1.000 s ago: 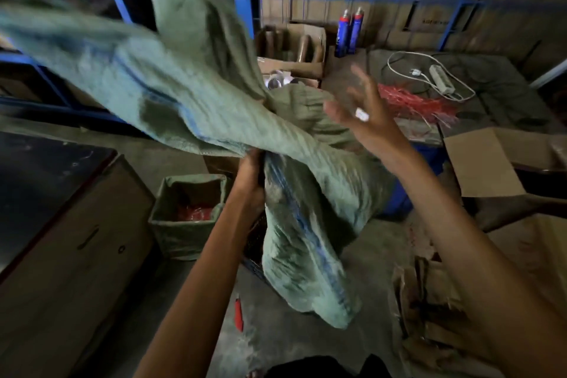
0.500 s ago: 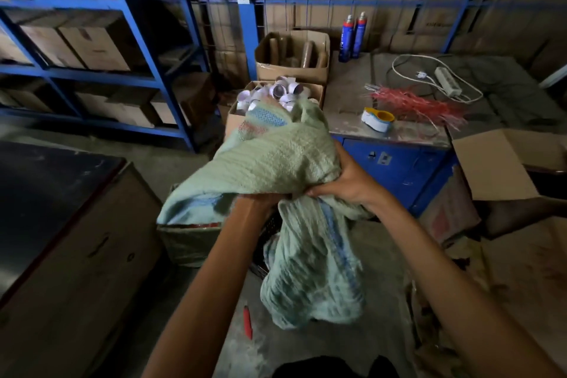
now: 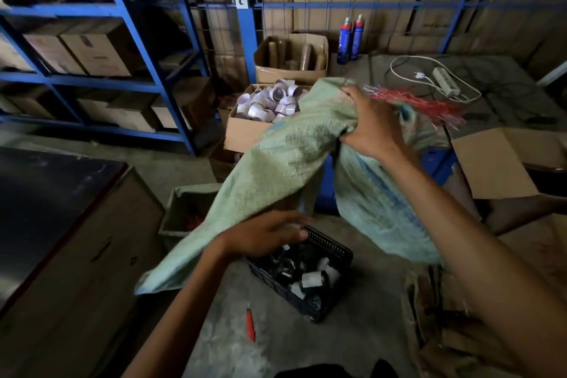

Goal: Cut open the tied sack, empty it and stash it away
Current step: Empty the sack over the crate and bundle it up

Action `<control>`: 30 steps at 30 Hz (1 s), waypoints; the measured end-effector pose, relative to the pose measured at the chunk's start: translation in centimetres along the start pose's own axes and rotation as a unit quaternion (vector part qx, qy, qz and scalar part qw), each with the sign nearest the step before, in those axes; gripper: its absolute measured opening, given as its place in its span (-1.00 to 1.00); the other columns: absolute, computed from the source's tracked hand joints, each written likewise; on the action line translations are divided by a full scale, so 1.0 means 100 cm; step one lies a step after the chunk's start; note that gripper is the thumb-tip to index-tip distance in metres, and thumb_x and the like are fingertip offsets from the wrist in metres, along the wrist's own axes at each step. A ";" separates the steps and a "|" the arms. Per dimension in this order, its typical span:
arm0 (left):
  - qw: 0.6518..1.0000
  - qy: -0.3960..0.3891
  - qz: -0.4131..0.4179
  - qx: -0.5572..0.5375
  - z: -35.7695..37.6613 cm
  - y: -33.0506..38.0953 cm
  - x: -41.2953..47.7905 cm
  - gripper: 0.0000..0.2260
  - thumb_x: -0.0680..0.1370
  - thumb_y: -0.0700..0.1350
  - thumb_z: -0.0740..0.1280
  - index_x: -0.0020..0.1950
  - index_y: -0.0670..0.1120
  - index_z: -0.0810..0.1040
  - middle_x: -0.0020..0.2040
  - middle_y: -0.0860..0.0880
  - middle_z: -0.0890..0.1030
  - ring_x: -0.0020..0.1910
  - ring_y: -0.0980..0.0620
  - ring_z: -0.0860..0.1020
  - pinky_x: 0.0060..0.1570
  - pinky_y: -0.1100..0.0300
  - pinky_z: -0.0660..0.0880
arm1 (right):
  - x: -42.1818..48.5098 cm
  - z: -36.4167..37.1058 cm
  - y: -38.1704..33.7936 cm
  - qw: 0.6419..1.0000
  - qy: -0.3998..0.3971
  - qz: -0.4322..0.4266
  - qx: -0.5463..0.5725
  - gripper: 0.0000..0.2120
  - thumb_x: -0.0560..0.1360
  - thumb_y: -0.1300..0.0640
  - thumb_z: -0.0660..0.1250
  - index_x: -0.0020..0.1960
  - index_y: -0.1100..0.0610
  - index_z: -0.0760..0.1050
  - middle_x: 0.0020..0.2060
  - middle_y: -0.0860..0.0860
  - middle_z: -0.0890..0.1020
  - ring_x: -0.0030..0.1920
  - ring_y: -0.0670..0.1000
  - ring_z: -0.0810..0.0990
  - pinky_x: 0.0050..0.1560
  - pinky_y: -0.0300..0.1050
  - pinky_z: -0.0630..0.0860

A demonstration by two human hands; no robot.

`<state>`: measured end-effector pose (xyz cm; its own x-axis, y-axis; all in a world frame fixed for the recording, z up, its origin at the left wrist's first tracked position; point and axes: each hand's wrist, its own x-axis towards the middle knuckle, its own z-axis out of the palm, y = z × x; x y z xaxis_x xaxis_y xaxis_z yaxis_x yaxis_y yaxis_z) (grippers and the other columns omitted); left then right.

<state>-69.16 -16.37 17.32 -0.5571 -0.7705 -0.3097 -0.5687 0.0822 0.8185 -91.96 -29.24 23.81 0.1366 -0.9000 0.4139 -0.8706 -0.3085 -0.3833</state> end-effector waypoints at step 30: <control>0.925 0.349 0.147 -0.037 -0.074 -0.024 0.020 0.33 0.13 0.42 0.56 0.65 0.00 -0.12 0.63 -0.10 0.05 0.63 -0.02 0.13 0.57 0.05 0.22 | 0.018 -0.072 -0.030 0.867 0.045 -0.054 0.494 -0.57 0.50 0.24 0.33 0.36 0.29 0.46 0.26 0.13 0.60 0.29 0.10 0.56 0.34 0.08 0.48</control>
<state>-64.45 -22.79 18.31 -0.1393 -0.9441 0.2988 -0.3964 0.3297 0.8568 -92.51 -27.75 31.66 0.1154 -0.8358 0.5367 -0.0204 -0.5422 -0.8400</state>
